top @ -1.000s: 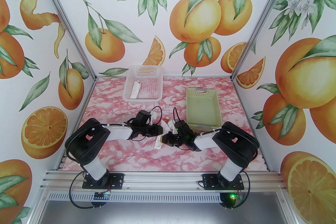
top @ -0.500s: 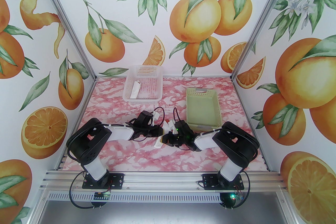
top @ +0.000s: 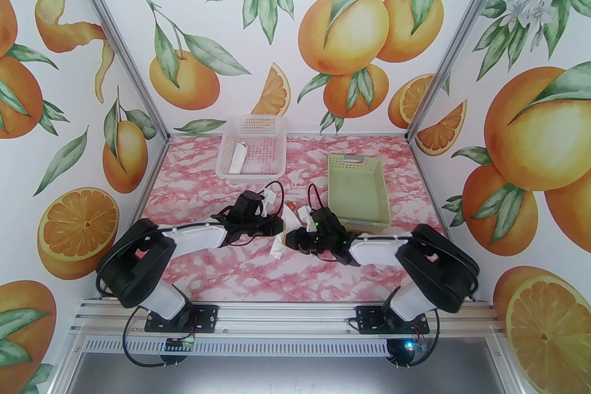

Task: Place the utensils on the paper napkin and roll it up

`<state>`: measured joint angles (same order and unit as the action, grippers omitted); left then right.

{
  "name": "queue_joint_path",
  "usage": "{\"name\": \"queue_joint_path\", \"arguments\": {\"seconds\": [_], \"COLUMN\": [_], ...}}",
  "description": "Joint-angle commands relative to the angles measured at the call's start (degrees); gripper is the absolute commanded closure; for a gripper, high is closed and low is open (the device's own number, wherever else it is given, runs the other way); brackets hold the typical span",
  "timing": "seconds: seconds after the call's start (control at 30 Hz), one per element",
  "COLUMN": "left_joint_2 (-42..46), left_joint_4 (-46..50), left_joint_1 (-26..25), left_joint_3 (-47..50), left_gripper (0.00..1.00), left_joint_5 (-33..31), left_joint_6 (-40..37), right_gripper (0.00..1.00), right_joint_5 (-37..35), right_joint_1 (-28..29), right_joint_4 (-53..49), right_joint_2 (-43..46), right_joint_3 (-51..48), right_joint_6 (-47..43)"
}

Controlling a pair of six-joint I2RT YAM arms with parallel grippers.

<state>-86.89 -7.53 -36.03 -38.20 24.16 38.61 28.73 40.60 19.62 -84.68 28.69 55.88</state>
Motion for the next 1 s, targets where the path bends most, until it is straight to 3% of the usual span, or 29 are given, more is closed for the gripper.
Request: {"name": "queue_joint_path", "arguments": {"seconds": [0.0, 0.33, 0.7, 0.9, 0.97], "left_joint_2": [5.7, 17.4, 25.6, 26.1, 26.1], "left_joint_4": [-2.9, -11.4, -29.9, -36.6, -37.1], "left_joint_1": [1.6, 4.7, 4.7, 4.4, 4.2], "left_joint_3": [1.3, 0.5, -0.8, -1.3, -1.5], "left_gripper": [1.0, 1.0, 1.0, 1.0, 1.0], "left_joint_5": [-2.0, -3.7, -4.5, -3.6, -3.6], "left_joint_6": [-0.8, -1.3, 0.0, 2.5, 2.7], "right_gripper": [0.62, 0.33, 0.13, 0.0, 0.0], "right_joint_5": [-2.0, -0.6, 2.0, 0.7, -0.4], "right_joint_1": [-2.2, -6.1, -5.6, -2.2, -0.7], "right_joint_4": [-5.9, -2.8, 11.2, 10.9, 9.5], "right_joint_2": [6.6, 21.5, 22.6, 22.9, 22.2], "right_joint_3": [-0.8, 0.0, 5.2, 9.6, 11.3], "right_joint_6": [-4.1, -8.2, -11.6, -18.5, -21.2]}}
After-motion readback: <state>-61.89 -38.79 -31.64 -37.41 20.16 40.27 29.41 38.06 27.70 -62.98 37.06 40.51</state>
